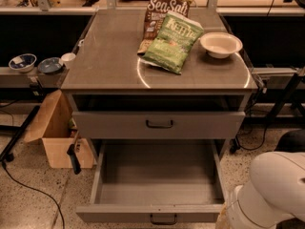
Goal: Close middle drawer
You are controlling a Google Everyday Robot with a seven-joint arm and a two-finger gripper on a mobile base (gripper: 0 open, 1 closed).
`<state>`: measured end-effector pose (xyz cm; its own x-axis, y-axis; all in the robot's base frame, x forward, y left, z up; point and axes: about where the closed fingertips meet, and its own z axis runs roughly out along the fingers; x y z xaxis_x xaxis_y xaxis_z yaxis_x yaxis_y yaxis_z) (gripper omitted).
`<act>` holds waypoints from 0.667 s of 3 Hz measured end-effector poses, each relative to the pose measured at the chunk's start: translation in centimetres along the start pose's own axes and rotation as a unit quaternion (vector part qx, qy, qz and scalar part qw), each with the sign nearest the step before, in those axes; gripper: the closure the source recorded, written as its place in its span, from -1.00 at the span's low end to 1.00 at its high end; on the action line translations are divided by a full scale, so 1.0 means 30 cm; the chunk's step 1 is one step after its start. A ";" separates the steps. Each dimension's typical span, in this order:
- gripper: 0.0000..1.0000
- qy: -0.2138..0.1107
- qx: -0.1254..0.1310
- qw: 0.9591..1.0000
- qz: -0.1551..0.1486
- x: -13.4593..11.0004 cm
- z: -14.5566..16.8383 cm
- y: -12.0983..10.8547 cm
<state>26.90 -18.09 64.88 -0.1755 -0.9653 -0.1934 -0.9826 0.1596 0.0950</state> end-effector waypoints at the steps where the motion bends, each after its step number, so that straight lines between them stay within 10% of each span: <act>1: 1.00 -0.005 0.010 1.000 0.017 0.021 0.058 0.006; 2: 1.00 -0.010 0.031 0.999 0.031 0.031 0.115 -0.012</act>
Offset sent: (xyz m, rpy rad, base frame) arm 0.0048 -0.0029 -0.0588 0.0090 -0.0872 -0.1161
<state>26.89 -18.34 61.28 -0.2358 -0.9493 -0.2078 -0.9718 0.2310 0.0472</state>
